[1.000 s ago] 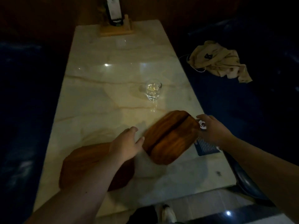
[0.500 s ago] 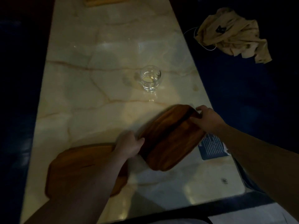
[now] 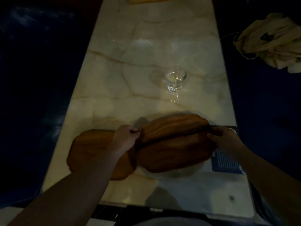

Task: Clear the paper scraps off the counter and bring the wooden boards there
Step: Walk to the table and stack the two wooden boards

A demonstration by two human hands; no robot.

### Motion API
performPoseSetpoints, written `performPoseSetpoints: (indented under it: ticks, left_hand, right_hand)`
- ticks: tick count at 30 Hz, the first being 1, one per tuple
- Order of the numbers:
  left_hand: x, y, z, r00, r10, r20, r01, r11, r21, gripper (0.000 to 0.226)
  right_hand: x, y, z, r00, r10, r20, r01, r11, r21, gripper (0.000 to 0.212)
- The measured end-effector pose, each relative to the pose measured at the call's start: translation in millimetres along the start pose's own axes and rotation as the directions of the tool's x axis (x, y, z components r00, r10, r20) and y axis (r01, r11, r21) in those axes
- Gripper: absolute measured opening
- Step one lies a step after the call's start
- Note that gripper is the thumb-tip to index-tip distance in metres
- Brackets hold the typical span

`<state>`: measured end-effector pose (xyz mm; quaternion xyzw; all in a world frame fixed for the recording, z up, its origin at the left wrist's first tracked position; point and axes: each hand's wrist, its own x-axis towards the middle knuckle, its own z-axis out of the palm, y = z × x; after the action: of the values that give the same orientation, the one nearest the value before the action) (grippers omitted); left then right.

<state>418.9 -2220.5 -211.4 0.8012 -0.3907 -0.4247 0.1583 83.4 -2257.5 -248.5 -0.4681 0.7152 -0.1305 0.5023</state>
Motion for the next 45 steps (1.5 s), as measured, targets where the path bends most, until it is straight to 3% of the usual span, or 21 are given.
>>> performPoseSetpoints:
  ticks: [7,14,27,35,40,45]
  left_hand:
    - [10,-42,-81,0.993,0.065,-0.103,-0.052,0.991,0.120,0.025]
    - [41,-100,-150,0.982,0.073,-0.174,-0.051,0.990,0.128,0.024]
    - [87,-172,-189,0.988,0.147,0.043,-0.150,0.987,0.057,0.012]
    - [89,-177,-185,0.976,0.219,-0.011,-0.217,0.973,0.083,0.011]
    - [88,-178,-184,0.975,0.222,-0.019,-0.219,0.970,0.109,0.013]
    - [87,-180,-185,0.975,0.224,-0.014,-0.219,0.964,0.149,0.013]
  right_hand:
    - [-42,-37,77,0.990,-0.027,0.141,-0.006,0.973,0.233,0.013]
    - [-67,-75,166,0.993,-0.003,0.121,-0.032,0.957,0.287,0.004]
    - [-102,-86,250,0.993,0.119,0.004,-0.117,0.965,0.237,0.005]
    - [-109,-84,261,0.996,0.058,-0.069,-0.061,0.997,-0.050,0.015]
    - [-106,-86,262,0.998,-0.003,-0.065,-0.015,0.962,-0.273,0.012]
    - [-107,-83,262,0.999,-0.009,-0.031,-0.003,0.928,-0.372,0.017]
